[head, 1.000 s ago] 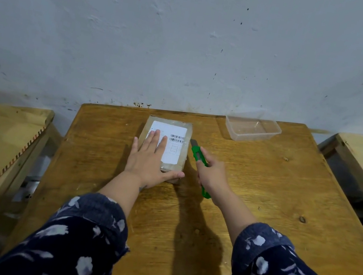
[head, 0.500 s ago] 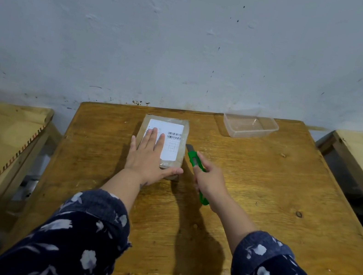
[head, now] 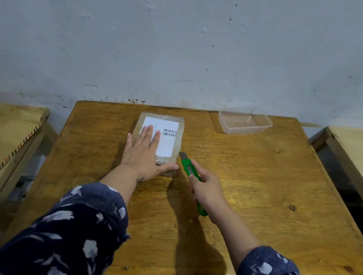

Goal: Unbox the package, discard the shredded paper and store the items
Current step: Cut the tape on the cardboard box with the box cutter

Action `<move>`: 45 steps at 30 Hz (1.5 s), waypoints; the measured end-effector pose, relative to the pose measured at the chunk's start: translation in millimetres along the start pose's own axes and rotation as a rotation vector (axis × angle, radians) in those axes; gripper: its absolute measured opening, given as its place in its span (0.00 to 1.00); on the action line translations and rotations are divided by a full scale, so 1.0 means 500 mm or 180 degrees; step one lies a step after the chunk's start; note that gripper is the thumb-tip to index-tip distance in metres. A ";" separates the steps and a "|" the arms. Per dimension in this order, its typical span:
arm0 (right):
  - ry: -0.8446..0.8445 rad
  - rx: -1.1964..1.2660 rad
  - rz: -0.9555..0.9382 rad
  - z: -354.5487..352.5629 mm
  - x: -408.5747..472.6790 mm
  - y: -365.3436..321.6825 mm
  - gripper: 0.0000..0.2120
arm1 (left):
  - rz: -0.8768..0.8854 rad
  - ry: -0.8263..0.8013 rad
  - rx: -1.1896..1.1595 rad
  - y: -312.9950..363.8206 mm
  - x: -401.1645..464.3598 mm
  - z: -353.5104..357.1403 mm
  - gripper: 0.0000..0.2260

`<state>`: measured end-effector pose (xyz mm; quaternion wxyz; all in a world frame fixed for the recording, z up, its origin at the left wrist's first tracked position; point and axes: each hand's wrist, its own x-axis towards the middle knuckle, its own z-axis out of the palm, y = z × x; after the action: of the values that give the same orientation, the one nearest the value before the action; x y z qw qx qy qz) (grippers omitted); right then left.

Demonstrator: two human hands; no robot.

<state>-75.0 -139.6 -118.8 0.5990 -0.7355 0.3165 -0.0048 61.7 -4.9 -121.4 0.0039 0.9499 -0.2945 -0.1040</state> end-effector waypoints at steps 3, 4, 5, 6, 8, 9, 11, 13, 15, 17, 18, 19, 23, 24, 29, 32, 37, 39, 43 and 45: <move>-0.0077 -0.0083 0.0009 -0.007 -0.013 0.006 0.21 | 0.0017 0.0018 0.0003 -0.001 0.000 0.001 0.55; -0.0069 -0.0127 0.0007 -0.008 -0.016 0.010 0.21 | 0.0031 0.0029 0.0002 -0.002 -0.001 0.002 0.55; -0.0043 -0.0173 0.0006 -0.011 -0.018 0.012 0.21 | 0.0047 0.0041 -0.0002 -0.003 -0.002 0.002 0.55; -0.0004 -0.0199 0.0015 -0.015 -0.018 0.013 0.21 | 0.0057 0.0050 -0.0018 -0.004 -0.003 0.002 0.54; 0.0103 -0.0134 0.0076 -0.026 -0.011 0.009 0.21 | 0.0005 0.0058 -0.0123 -0.003 -0.004 0.001 0.51; 0.0160 -0.0082 0.0107 -0.031 -0.003 0.005 0.21 | -0.0068 0.0046 -0.0202 -0.001 -0.003 -0.001 0.49; 0.0217 -0.0044 0.0125 -0.035 0.017 -0.007 0.21 | -0.0269 0.0010 -0.0349 0.013 0.004 -0.006 0.46; 0.0204 -0.0076 0.0085 -0.030 0.036 -0.022 0.21 | -0.0413 0.0014 -0.0430 0.032 0.014 -0.012 0.46; 0.0234 -0.0121 0.0046 -0.022 0.054 -0.036 0.22 | -0.0478 0.0038 -0.0420 0.047 0.027 -0.016 0.48; 0.0301 -0.0174 0.0043 -0.017 0.072 -0.046 0.22 | -0.0526 0.0012 -0.0349 0.053 0.040 -0.014 0.50; 0.0317 -0.0183 0.0062 -0.015 0.078 -0.048 0.22 | -0.0551 -0.0002 -0.0323 0.054 0.044 -0.012 0.49; 0.0314 -0.0172 0.0085 -0.012 0.085 -0.050 0.22 | -0.0565 0.0008 -0.0303 0.056 0.048 -0.009 0.49; 0.0280 -0.0117 0.0152 -0.002 0.102 -0.058 0.22 | -0.0509 0.0255 -0.0203 0.065 0.049 0.006 0.41; 0.0265 -0.0094 0.0156 0.000 0.105 -0.061 0.22 | -0.0499 0.0302 -0.0210 0.066 0.049 0.009 0.39; 0.0261 0.0015 0.0084 0.009 0.113 -0.074 0.21 | -0.0510 0.0333 -0.0270 0.065 0.055 0.014 0.38; 0.0264 0.0015 0.0016 0.008 0.108 -0.078 0.21 | -0.0513 0.0358 -0.0251 0.065 0.053 0.017 0.37; 0.0150 -0.0102 0.0013 0.005 0.099 -0.082 0.21 | -0.0521 0.0330 -0.0255 0.062 0.052 0.017 0.37; 0.0033 -0.0125 0.0047 0.001 0.092 -0.080 0.20 | -0.0519 0.0306 -0.0243 0.065 0.052 0.014 0.37; -0.0228 -0.0114 0.0124 -0.017 0.070 -0.072 0.21 | -0.0526 0.0171 -0.0280 0.063 0.052 0.006 0.38; -0.0343 -0.0190 0.0150 -0.026 0.060 -0.069 0.22 | -0.0527 0.0093 -0.0391 0.063 0.051 -0.002 0.36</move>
<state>-40.5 -162.4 -95.9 0.5929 -0.7446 0.3010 0.0583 64.6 -45.1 -123.4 0.0578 0.9704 -0.2080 -0.1081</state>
